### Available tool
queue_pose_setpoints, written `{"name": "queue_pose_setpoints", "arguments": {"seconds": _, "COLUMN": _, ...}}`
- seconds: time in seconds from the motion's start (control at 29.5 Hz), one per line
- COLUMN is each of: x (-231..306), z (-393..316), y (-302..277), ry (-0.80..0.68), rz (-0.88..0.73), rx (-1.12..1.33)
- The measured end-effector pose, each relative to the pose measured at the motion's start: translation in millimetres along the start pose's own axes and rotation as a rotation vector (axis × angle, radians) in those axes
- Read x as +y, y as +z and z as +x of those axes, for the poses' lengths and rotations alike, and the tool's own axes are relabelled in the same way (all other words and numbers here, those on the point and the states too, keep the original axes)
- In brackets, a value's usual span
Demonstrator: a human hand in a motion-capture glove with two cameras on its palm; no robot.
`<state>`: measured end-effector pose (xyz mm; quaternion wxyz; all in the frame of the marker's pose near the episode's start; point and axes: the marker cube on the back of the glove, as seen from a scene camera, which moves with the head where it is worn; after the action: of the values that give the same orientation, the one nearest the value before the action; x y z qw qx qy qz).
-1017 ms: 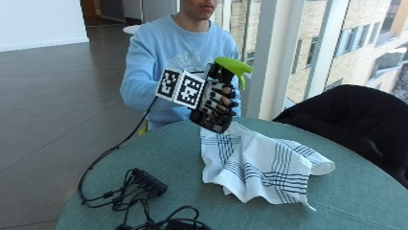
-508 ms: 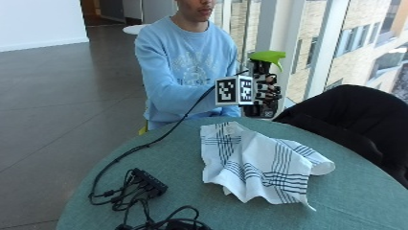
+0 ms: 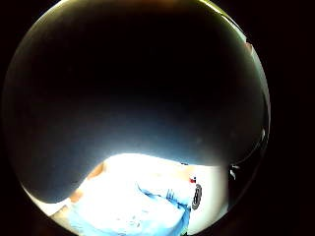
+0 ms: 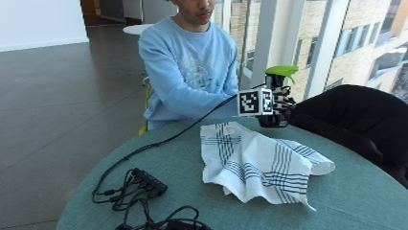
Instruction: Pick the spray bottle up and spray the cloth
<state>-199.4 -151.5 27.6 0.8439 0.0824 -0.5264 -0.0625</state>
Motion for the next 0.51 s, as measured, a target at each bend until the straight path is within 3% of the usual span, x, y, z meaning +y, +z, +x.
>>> {"name": "queue_pose_setpoints", "arguments": {"seconds": 0.51, "x": 10, "z": 12, "y": 12, "ry": 0.043, "rz": -0.043, "rx": 0.022}}
